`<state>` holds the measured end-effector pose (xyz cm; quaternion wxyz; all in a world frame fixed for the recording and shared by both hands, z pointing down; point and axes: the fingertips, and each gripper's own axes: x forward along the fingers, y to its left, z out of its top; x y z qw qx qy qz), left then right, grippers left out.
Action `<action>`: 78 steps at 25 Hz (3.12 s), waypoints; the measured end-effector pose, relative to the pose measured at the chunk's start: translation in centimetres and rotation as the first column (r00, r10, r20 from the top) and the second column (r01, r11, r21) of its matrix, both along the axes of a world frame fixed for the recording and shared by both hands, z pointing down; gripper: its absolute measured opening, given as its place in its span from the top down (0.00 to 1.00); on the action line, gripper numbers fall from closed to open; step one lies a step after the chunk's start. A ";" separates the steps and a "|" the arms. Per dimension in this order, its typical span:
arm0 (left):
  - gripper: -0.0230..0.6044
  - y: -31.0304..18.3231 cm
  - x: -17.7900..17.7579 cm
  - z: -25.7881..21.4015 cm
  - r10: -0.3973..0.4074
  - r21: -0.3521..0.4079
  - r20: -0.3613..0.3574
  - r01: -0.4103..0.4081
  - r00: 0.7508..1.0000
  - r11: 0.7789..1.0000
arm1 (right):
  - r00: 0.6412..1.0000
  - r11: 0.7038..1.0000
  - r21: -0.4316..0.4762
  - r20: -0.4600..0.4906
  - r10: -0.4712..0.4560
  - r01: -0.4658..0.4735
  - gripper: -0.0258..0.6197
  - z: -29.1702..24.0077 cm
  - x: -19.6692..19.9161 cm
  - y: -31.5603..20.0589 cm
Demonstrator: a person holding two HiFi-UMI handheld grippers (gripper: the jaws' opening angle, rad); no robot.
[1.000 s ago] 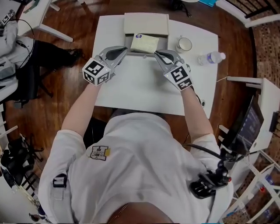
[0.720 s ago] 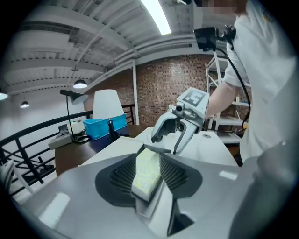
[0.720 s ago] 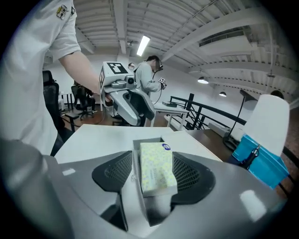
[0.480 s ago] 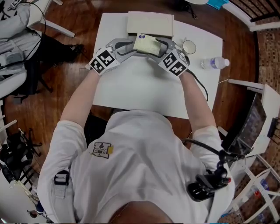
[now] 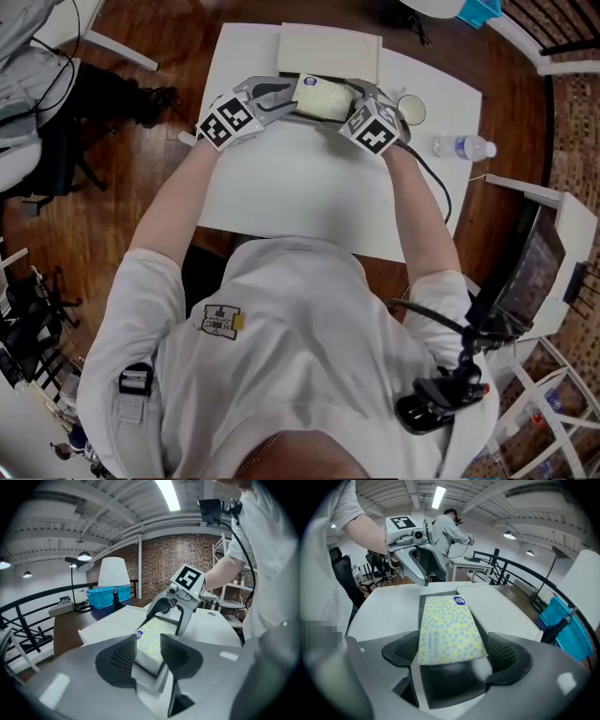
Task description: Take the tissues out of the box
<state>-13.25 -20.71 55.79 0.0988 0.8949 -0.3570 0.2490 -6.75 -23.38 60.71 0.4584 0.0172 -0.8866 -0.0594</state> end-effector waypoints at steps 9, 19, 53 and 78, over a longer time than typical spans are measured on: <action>0.76 -0.6 0.9 0.3 0.009 -0.037 -0.021 -0.010 1.000 0.999 | 1.000 0.998 -0.056 -0.029 -0.010 0.008 0.18 0.6 -0.1 0.9; 0.76 0.4 0.3 -0.2 -0.006 -0.022 -0.029 0.006 1.000 1.000 | 0.991 0.993 -0.052 -0.070 -0.112 0.109 0.28 0.7 -0.2 1.7; 0.76 3.3 0.5 -3.4 0.014 0.079 -0.039 -0.011 0.999 0.997 | 0.994 1.000 0.010 0.112 0.011 -0.012 0.35 -7.2 3.7 2.2; 0.76 14.0 8.2 -0.9 0.236 0.025 -0.008 -0.236 0.972 0.972 | 1.000 0.993 -0.122 0.011 0.007 -0.005 0.34 1.5 15.0 19.2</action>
